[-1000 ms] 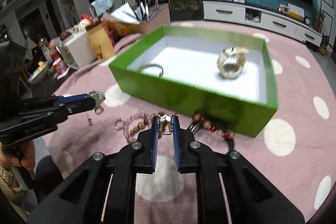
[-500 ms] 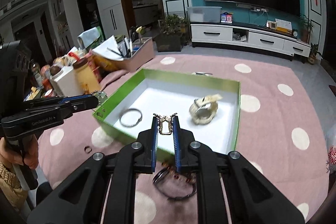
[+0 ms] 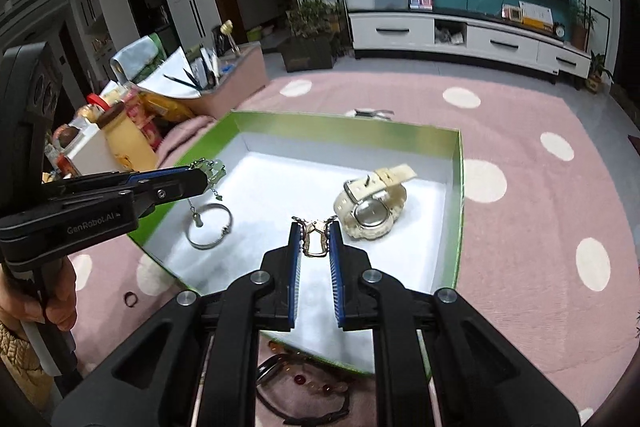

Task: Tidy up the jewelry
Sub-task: 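Carry both charms into the green box and open both tools, then grasp the black strap watch with the right tool and lift it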

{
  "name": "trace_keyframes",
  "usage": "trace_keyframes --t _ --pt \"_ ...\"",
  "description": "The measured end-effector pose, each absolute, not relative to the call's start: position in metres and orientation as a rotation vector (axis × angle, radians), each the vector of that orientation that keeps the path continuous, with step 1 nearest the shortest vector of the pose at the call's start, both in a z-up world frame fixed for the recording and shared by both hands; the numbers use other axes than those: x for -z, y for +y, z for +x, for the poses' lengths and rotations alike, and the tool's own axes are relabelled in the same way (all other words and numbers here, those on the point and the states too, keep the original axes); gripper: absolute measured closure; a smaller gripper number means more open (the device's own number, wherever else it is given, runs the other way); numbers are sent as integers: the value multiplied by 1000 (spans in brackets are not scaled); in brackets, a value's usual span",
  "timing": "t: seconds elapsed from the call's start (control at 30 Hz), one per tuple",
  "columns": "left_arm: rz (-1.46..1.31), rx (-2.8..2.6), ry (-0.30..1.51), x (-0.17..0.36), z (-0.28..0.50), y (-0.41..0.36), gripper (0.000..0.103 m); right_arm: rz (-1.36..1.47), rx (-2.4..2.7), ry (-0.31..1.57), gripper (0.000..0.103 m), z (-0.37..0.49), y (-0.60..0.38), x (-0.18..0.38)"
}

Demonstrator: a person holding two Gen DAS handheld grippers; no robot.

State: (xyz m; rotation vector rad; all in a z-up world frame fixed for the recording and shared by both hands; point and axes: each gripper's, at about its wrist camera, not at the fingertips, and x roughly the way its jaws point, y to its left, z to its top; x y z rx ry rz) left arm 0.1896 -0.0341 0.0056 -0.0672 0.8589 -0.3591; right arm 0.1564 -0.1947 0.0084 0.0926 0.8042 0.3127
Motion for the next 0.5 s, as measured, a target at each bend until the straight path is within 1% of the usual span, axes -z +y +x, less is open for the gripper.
trace_keyframes --t 0.13,0.2,0.23,0.27,0.3,0.33,0.4,0.43,0.47,0.5 --pt "-52 347 890 8 198 -38 88 95 -302 831 88 162 -196 1" --pt "-47 337 894 11 200 -39 84 107 -293 838 83 164 -200 4" --pt "-48 339 896 12 200 -40 79 116 -287 837 76 164 -203 4" --pt "-48 336 896 12 200 -40 72 125 -280 834 72 164 -206 3" --pt "-48 331 893 12 201 -40 67 134 -275 832 70 164 -209 3" --pt "-51 330 890 11 199 -39 57 147 -268 828 67 162 -213 1" --pt "-60 323 881 8 198 -36 53 160 -261 820 66 160 -218 -2" --pt "-62 317 878 6 197 -34 46 166 -257 812 65 157 -222 -5" --pt "-68 310 871 3 195 -31 42 170 -255 805 65 154 -224 -7" --pt "-72 307 862 1 193 -28 41 174 -254 799 65 152 -227 -9"
